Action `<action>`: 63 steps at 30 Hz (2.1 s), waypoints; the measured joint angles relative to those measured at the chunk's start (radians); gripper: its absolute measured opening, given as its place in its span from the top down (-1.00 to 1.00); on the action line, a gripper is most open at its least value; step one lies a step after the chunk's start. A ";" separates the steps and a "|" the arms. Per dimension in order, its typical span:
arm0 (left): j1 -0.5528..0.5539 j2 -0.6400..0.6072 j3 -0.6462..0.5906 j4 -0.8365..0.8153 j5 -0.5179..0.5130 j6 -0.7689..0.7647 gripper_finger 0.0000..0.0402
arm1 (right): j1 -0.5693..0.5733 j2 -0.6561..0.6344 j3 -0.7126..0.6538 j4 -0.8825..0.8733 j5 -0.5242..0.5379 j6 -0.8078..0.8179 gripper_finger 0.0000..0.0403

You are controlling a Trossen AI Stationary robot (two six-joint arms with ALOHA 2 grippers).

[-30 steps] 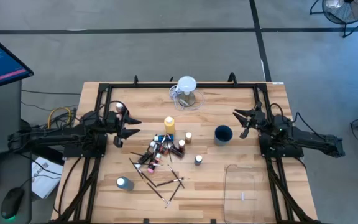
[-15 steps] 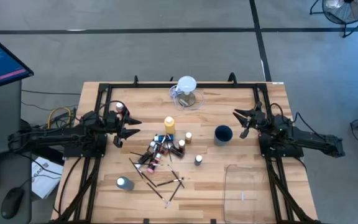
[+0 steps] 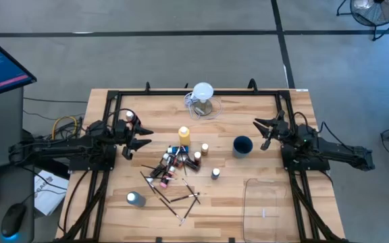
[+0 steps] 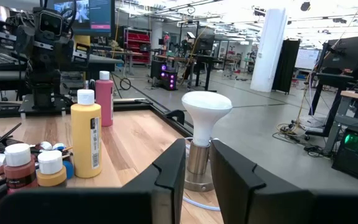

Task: Pick & Place Paint Supplies
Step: Put the top black gold paintbrush into the blue cup

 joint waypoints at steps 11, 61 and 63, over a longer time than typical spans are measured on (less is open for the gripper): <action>0.000 0.000 0.000 0.231 -0.018 -0.079 0.19 | 0.000 0.000 0.000 0.000 0.000 0.000 0.66; -0.090 0.306 0.374 0.251 0.433 -0.138 0.19 | 0.000 0.000 0.000 0.084 0.000 0.000 0.66; -0.101 0.306 0.374 0.253 0.454 -0.139 0.19 | 0.002 0.000 0.000 0.158 -0.002 0.011 0.66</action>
